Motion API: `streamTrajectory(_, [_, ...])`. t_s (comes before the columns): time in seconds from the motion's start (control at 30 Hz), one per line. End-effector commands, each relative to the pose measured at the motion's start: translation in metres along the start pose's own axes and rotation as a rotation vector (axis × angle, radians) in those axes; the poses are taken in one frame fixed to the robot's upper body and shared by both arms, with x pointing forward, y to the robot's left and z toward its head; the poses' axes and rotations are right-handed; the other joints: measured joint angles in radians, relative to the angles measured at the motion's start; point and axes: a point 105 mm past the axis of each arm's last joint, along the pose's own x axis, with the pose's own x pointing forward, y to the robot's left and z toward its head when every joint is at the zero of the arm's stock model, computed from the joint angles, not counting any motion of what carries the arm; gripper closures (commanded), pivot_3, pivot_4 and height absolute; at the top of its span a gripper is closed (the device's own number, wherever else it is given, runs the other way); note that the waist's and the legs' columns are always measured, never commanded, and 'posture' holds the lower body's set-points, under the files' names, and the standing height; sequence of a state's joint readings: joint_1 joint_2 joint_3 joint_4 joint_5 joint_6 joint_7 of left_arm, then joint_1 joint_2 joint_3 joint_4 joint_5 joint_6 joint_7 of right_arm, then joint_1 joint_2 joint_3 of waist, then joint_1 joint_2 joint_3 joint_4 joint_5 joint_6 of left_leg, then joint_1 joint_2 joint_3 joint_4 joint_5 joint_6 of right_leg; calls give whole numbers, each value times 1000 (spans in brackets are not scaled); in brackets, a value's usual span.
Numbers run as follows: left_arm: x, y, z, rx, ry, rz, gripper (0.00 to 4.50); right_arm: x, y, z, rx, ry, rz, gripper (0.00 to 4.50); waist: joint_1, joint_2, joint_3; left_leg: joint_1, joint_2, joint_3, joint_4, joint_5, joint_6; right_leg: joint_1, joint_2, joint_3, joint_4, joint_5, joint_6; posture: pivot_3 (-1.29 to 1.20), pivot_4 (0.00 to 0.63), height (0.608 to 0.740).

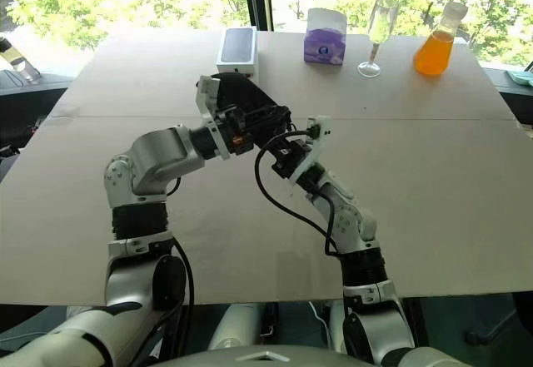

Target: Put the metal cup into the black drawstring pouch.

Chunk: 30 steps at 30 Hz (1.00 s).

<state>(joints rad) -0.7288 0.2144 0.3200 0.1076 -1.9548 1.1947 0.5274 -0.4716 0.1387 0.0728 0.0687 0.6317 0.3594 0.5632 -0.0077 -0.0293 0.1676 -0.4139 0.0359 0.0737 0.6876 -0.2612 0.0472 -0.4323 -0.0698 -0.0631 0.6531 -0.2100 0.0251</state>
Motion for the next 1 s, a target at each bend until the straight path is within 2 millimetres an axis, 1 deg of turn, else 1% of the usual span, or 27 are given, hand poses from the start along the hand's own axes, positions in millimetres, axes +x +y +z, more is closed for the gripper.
streamTrajectory(0.03, [13,-22,-17,51,74,-85,4500,17,23,-3,-163,48,115,4420,0,0,0,0,0,0,0,0,0,0,0,0,0,0,0,0,150,737])
streamTrajectory(0.1, [17,-22,-21,40,79,-86,4500,23,22,-2,-351,76,119,4420,0,0,0,0,0,0,0,0,0,0,0,0,0,0,0,0,150,737])
streamTrajectory(0.17, [19,-21,-22,26,76,-81,4500,26,23,-1,-479,93,134,4420,-2,0,0,0,0,0,0,0,0,0,0,0,0,0,0,0,150,737])
streamTrajectory(0.23, [17,-13,-19,2,60,-44,4500,27,25,-3,-664,134,182,4420,-2,0,0,0,0,0,0,0,0,0,0,0,0,0,0,0,150,737])
streamTrajectory(0.3, [13,-2,-17,-18,46,6,4500,21,26,-11,-818,211,256,4420,-3,0,0,0,0,0,0,0,0,0,0,0,-1,0,0,0,150,737])
streamTrajectory(0.4, [12,6,-18,-21,56,60,4500,4,19,-26,-1001,354,372,4420,0,0,0,0,0,0,0,0,0,0,0,0,-1,0,0,0,150,737])
streamTrajectory(0.53, [21,2,-24,-21,80,62,4500,-10,3,-36,-1094,488,456,4420,3,0,0,0,0,0,0,0,0,1,0,-1,-2,0,0,0,150,737])
streamTrajectory(0.63, [27,-4,-29,4,99,57,4500,-12,-3,-48,-1058,532,472,4420,-1,0,0,1,0,0,0,0,-1,1,0,-1,-2,0,0,0,150,737])
streamTrajectory(0.7, [24,2,-27,9,88,98,4500,-15,-8,-58,-1043,587,480,4420,-3,0,0,1,1,0,0,1,-1,1,0,-1,-2,0,0,0,150,737])
streamTrajectory(0.73, [20,8,-27,16,88,126,4500,-17,-12,-60,-1035,603,472,4420,-4,0,0,1,1,0,0,1,-1,1,0,-1,-2,0,0,0,150,737])
streamTrajectory(0.83, [6,32,-29,89,101,233,4500,-23,-22,-56,-968,636,400,3454,-5,0,0,1,1,0,0,1,-1,1,0,-1,-2,0,0,0,150,737])
streamTrajectory(0.9, [-3,44,-28,111,93,282,4500,-27,-31,-46,-1032,641,342,2549,-2,0,1,1,1,0,-1,1,-1,1,0,-1,-2,0,0,0,150,737])
streamTrajectory(0.93, [-6,48,-26,133,85,296,4500,-31,-36,-41,-1038,648,301,2004,1,0,1,0,0,0,-1,1,-1,1,0,-1,-2,0,0,0,150,737])
streamTrajectory(0.97, [-7,49,-25,151,78,292,4500,-35,-38,-37,-1030,662,281,1584,5,1,1,0,0,-1,-1,1,-1,1,0,-2,-3,0,0,0,150,737])
streamTrajectory(1.0, [-9,52,-24,191,71,302,4500,-44,-38,-33,-1030,701,284,1107,7,1,1,0,0,-1,-1,1,-1,1,0,-2,-3,0,0,0,150,737])
